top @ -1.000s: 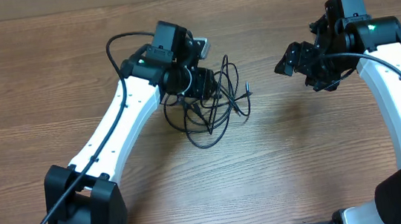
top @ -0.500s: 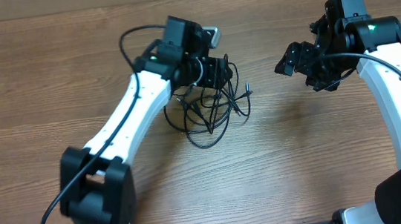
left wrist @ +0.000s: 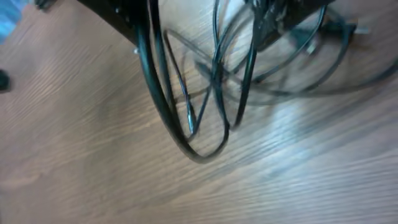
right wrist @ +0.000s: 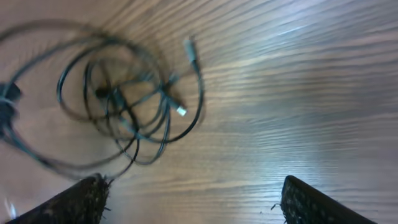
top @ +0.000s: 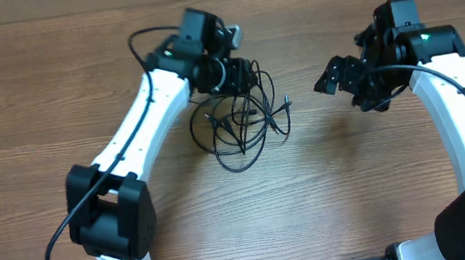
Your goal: Untangle cables
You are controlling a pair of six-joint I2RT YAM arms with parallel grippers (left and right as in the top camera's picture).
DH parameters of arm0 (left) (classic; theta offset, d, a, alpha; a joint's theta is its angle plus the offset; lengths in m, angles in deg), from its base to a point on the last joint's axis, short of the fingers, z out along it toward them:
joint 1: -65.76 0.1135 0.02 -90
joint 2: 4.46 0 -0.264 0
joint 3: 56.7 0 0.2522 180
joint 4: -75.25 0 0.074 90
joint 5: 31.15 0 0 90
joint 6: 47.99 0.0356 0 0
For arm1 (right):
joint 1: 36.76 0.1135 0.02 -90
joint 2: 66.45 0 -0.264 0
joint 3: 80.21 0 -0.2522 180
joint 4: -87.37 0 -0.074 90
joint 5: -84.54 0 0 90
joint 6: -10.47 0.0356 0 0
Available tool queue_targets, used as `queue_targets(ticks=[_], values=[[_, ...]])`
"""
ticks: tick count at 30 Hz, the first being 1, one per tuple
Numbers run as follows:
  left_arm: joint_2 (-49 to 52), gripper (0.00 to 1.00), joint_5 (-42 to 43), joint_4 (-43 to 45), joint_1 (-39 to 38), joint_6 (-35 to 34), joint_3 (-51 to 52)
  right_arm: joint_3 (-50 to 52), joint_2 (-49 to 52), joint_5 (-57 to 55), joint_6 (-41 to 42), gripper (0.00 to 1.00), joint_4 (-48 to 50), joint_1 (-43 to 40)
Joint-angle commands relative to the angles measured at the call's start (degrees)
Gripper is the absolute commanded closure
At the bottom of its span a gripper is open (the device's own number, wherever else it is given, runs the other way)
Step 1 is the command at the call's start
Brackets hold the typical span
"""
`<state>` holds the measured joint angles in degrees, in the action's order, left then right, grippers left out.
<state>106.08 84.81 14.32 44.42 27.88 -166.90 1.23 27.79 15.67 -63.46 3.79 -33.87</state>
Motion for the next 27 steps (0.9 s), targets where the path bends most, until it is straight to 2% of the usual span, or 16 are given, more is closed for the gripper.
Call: queue_targets(ticks=[1,5,8,12,16,23,27], values=[[-3.26,0.43,1.09,-7.21,2.47,-1.53,-5.90,1.22,-0.79,7.85,-8.55,0.12,1.07,3.48],[-3.23,0.39,0.46,-13.99,4.94,-1.55,-6.54,1.70,-0.79,8.44,-8.92,0.11,3.50,8.07],[-3.15,0.39,-3.63,-17.57,7.30,-1.57,-6.51,3.19,-0.79,8.52,-8.90,0.12,7.06,12.76],[-3.15,0.40,-5.01,-19.54,10.14,-1.55,-6.51,5.35,-0.55,7.50,-7.85,0.24,11.32,17.25],[-3.15,0.40,-5.03,-20.55,11.67,-1.36,-6.51,7.87,-0.46,3.98,-2.05,0.32,15.78,19.41],[-3.08,0.40,-5.20,-20.79,11.34,-1.11,-6.47,11.23,-0.24,4.02,1.84,0.37,23.50,20.63],[-3.08,0.39,-5.22,-20.98,11.06,-1.11,-6.45,12.50,-0.17,4.24,3.50,0.44,26.29,20.68]])
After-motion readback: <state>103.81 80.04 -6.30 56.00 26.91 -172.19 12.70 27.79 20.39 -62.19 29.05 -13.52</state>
